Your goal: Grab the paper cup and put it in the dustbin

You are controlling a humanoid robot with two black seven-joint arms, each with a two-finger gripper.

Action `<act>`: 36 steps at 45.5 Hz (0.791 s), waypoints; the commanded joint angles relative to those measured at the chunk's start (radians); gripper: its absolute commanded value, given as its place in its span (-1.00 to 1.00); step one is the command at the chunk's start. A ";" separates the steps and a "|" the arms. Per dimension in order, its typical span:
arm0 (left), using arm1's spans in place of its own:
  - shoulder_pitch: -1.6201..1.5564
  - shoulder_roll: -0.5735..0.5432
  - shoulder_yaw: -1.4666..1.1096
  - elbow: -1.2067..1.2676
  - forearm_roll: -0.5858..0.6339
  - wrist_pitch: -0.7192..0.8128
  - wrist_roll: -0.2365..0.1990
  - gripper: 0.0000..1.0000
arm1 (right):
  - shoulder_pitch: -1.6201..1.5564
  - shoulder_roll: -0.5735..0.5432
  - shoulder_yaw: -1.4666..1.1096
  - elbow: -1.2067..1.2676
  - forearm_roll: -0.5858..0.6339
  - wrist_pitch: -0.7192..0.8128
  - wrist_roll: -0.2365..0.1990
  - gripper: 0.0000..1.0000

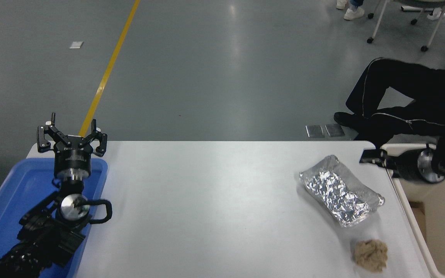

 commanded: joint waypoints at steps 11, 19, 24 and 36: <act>0.000 0.000 0.000 0.000 -0.001 0.000 0.000 0.98 | 0.492 -0.022 -0.073 0.166 -0.048 0.571 0.002 1.00; 0.000 0.000 0.000 0.000 -0.001 0.000 0.000 0.98 | 0.625 -0.065 -0.066 0.166 -0.048 0.686 0.002 1.00; 0.000 0.000 0.000 0.000 0.001 0.000 0.000 0.98 | 0.664 -0.083 -0.064 0.166 -0.048 0.686 0.002 1.00; 0.002 0.001 0.000 0.000 -0.001 0.000 -0.002 0.98 | 0.702 -0.097 -0.063 0.166 -0.050 0.686 0.000 1.00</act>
